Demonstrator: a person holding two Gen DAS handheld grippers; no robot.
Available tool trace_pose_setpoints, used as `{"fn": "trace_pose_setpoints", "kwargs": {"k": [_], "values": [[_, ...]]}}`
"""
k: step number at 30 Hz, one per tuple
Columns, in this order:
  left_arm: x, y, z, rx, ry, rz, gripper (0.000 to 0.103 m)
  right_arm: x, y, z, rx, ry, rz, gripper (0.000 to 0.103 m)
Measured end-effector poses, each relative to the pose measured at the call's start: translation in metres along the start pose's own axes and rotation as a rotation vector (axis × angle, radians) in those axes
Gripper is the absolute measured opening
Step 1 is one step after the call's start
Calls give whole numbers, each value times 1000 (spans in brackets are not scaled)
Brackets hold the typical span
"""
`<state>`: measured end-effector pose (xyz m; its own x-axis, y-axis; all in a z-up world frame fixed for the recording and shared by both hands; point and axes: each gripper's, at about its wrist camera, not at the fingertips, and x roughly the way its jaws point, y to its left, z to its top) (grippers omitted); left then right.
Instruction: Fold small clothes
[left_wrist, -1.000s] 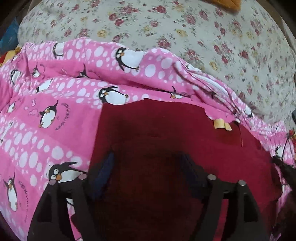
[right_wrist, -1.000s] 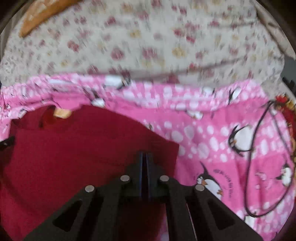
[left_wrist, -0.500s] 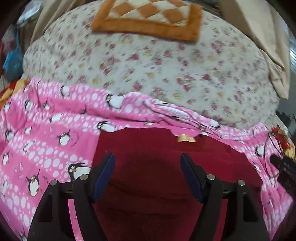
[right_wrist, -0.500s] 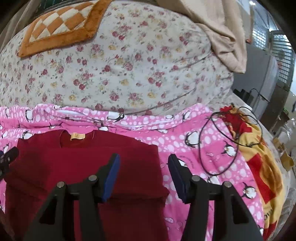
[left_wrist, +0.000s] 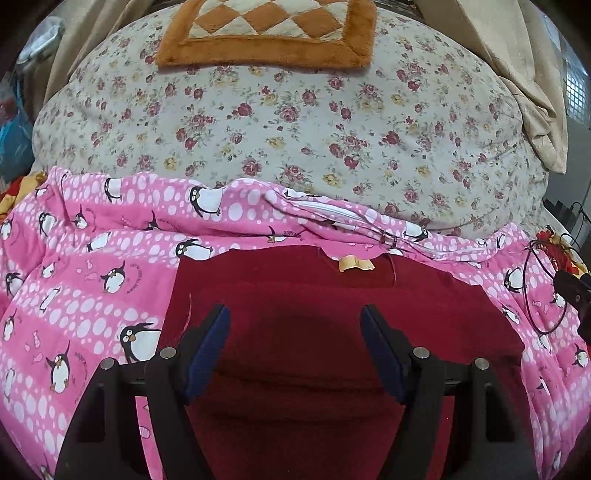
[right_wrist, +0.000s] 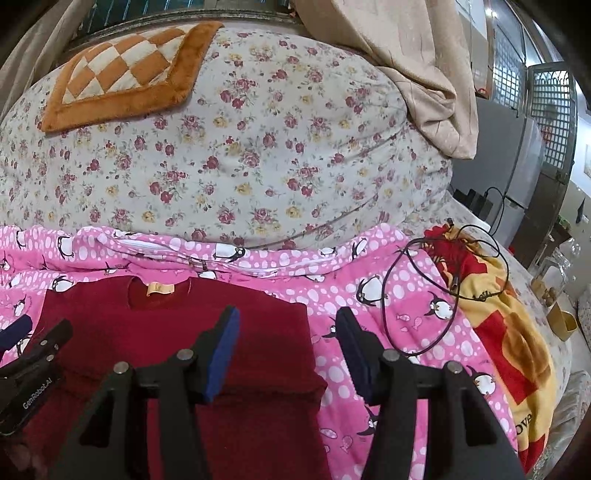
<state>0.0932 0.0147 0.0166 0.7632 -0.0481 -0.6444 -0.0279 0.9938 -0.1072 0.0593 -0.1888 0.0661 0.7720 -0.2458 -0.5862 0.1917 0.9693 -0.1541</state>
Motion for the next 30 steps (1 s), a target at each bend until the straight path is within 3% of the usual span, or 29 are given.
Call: {"fn": "trace_pose_setpoints", "kwargs": {"k": [10,23,30], "values": [[4,-1,-3,3,10,-2,65,1,1,1,1,6,18,57],[5,0,-2,-4,15,-8,65,42,18,-26,6,257,155,57],[6,0,-2,-8,13,-8,65,45,22,-31,-6,268,147,57]]}}
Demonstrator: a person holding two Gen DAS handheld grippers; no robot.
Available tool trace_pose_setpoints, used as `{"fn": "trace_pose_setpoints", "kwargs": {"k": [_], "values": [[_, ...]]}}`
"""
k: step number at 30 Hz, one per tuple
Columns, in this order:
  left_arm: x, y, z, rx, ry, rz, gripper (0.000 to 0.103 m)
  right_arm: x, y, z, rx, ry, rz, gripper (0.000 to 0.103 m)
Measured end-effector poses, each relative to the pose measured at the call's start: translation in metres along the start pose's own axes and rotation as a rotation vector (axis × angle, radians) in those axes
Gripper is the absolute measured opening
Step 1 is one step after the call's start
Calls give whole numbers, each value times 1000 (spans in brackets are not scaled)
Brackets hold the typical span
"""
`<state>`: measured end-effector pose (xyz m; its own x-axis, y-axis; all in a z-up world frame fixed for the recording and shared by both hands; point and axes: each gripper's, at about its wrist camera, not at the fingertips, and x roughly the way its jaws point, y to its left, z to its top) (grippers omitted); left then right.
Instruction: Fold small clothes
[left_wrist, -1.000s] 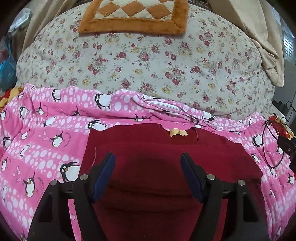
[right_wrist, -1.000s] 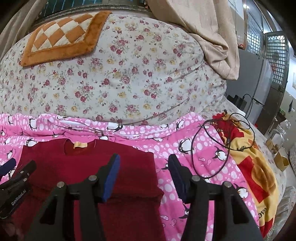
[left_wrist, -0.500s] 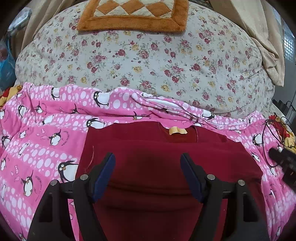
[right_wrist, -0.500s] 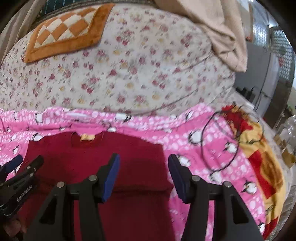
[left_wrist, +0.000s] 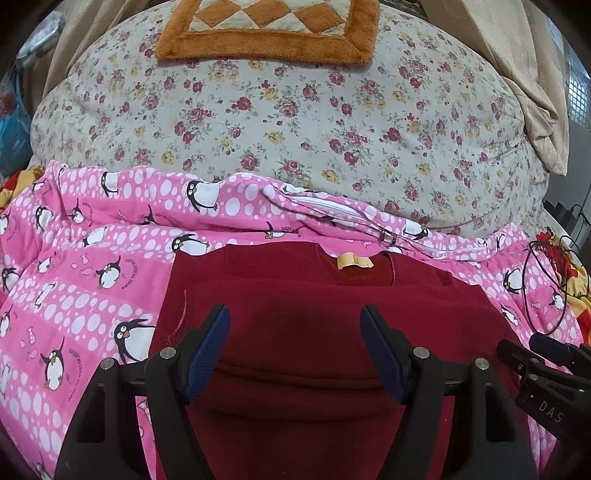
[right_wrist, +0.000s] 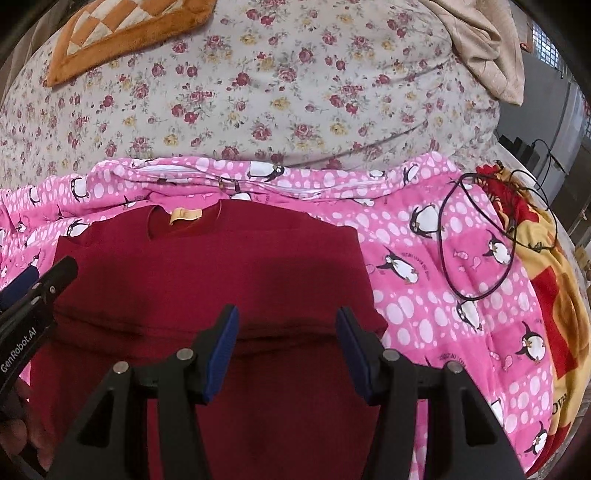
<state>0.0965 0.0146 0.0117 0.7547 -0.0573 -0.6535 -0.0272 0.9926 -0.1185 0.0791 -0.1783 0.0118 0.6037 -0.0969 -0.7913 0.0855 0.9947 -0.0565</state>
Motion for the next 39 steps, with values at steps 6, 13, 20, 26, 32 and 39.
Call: {"fn": "trace_pose_setpoints", "kwargs": {"k": [6,13,20,26,32,39], "values": [[0,0,0,-1,-1,1,65,-1,-1,2,-3,-7,-6,57],[0,0,-1,6,-5,4,65,-1,-2,2,-3,-12,-8,57],[-26,-3,-18,69,-18,75,65,-13,-16,-6,37,-46,47,57],[-79,-11,-39,115,-49,95,65,-68,-48,-51,24,-204,133,59],[-126,-12,-57,173,-80,128,65,-120,-68,-99,-136,-363,204,87],[-143,3,-76,189,-55,177,65,-132,-104,-142,-108,-327,224,83]]}}
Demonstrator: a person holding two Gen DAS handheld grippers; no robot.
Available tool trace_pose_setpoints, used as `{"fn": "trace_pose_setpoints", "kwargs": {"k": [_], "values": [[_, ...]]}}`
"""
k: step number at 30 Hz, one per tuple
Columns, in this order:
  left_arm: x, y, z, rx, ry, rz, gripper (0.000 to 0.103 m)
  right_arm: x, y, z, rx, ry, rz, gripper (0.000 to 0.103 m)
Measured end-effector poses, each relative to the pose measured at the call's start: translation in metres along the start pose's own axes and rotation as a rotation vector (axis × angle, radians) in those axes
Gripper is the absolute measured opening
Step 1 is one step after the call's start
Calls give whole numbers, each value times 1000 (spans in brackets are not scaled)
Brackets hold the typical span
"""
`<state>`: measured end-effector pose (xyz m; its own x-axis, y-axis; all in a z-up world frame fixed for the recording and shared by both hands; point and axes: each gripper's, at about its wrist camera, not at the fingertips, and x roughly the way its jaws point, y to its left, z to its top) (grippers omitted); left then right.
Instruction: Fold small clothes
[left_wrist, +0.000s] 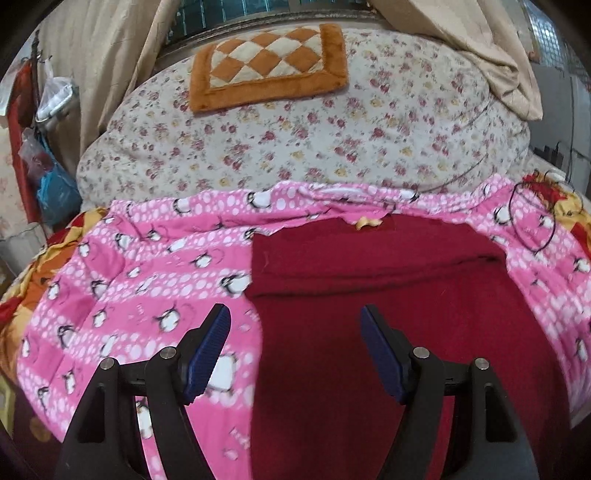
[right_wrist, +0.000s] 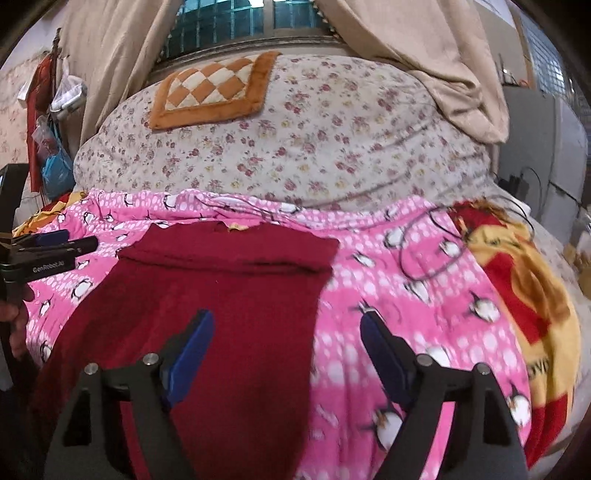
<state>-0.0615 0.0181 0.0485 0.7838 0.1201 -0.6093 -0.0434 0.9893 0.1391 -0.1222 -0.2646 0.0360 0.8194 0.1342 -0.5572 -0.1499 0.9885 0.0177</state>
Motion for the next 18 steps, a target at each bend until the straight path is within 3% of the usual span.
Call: {"fn": "trace_pose_setpoints", "kwargs": {"k": [6,14,18], "values": [[1,10,-14,-20,14,18,65,-7,-16,-28,27,44,-20,82],[15,5,-24,1,29,35,65,1,-21,-37,17,70,-30,74],[8,24,-30,-17,61,-19,64,1,-26,-39,58,72,24,71]]}}
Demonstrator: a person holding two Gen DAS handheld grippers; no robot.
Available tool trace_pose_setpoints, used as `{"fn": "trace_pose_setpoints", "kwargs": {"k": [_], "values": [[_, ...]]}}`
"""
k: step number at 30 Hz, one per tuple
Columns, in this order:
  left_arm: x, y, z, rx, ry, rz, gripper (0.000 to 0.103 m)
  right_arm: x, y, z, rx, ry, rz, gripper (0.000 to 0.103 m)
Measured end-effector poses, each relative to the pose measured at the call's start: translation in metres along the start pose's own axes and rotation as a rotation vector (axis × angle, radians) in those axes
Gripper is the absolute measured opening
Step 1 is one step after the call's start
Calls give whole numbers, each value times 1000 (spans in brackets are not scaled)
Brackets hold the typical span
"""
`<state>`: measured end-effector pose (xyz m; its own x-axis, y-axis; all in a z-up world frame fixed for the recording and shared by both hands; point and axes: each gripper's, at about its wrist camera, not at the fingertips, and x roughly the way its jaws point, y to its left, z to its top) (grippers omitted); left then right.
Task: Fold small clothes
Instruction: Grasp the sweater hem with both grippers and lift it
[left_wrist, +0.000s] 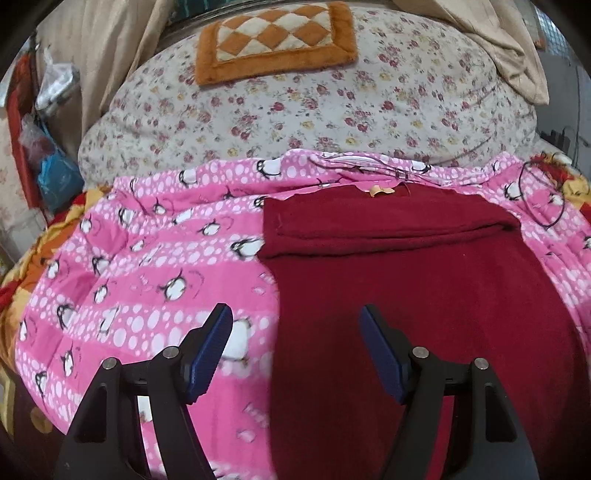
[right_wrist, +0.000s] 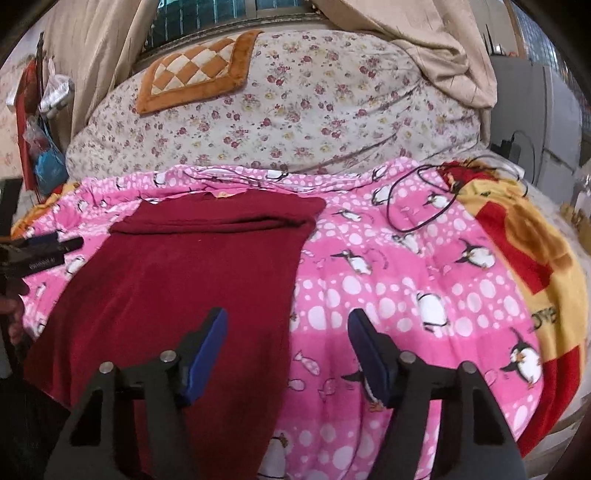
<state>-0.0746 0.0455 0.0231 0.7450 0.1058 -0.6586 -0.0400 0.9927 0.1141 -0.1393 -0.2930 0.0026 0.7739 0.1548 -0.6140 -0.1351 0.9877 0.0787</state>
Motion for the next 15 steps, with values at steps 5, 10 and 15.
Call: {"fn": "trace_pose_setpoints", "kwargs": {"k": [5,10,15], "values": [[-21,39,-34,7,106,-159,64,-17,-13,-24,111,22,166,71],[-32,34,-94,-19,269,-299,56,-19,-8,-60,138,124,283,70],[-26,17,-120,-73,339,-356,37,-6,-6,-86,187,247,315,69]]}}
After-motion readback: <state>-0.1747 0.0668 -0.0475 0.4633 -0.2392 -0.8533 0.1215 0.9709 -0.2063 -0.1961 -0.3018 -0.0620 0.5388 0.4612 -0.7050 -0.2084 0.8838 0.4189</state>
